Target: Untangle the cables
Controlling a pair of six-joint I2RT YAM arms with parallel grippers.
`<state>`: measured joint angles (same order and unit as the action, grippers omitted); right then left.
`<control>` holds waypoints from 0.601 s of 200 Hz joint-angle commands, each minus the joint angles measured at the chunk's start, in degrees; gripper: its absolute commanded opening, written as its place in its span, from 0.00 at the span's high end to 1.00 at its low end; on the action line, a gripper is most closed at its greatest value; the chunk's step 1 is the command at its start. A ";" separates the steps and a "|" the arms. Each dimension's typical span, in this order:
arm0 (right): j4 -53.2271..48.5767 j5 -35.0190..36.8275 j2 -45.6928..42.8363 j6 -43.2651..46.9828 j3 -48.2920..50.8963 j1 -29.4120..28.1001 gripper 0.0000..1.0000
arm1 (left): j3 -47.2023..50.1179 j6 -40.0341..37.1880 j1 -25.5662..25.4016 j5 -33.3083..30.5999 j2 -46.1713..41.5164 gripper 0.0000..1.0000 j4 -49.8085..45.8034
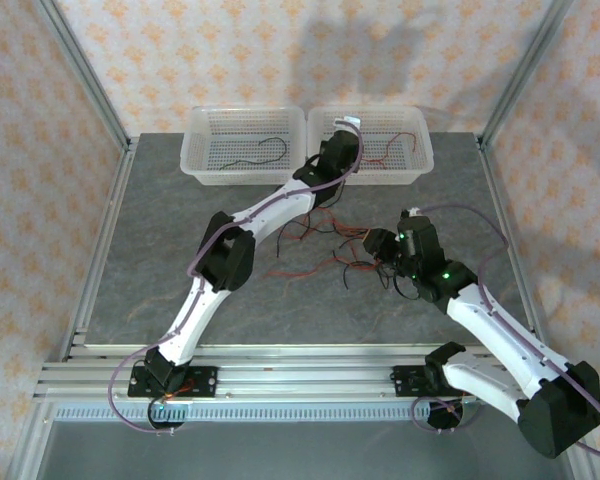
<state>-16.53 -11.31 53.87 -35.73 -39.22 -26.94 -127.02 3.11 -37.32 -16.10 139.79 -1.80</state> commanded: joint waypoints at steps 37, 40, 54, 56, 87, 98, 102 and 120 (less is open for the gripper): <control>-0.11 1.44 -0.09 0.74 1.29 0.21 0.62 | -4.78 1.19 0.58 3.53 2.03 0.45 0.37; -0.12 1.38 -0.08 0.81 1.34 0.22 0.62 | -4.92 1.26 0.58 3.84 2.06 0.42 0.27; -0.07 1.22 0.10 0.83 1.54 0.22 0.62 | -5.55 1.57 0.58 4.58 1.75 0.34 -0.04; -0.01 1.23 0.10 0.83 1.59 0.22 0.62 | -5.59 1.62 0.58 4.71 1.73 0.34 -0.04; -0.01 1.15 0.04 0.83 2.03 0.21 0.62 | -5.87 1.87 0.65 5.20 -0.13 0.30 -0.22; 0.01 1.19 0.03 0.82 2.21 0.22 0.62 | -5.81 2.03 0.59 5.29 -0.92 0.30 -0.59; -0.01 1.19 0.01 0.83 2.29 0.22 0.62 | -5.86 2.11 0.59 5.33 -1.27 0.29 -0.69; -0.02 1.20 0.10 0.88 2.60 0.22 0.62 | -5.66 2.63 0.58 5.79 -3.32 0.29 -1.73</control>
<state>-16.53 -11.33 53.93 -35.70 -37.74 -26.94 -131.13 4.58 -37.01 -11.73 141.88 -2.24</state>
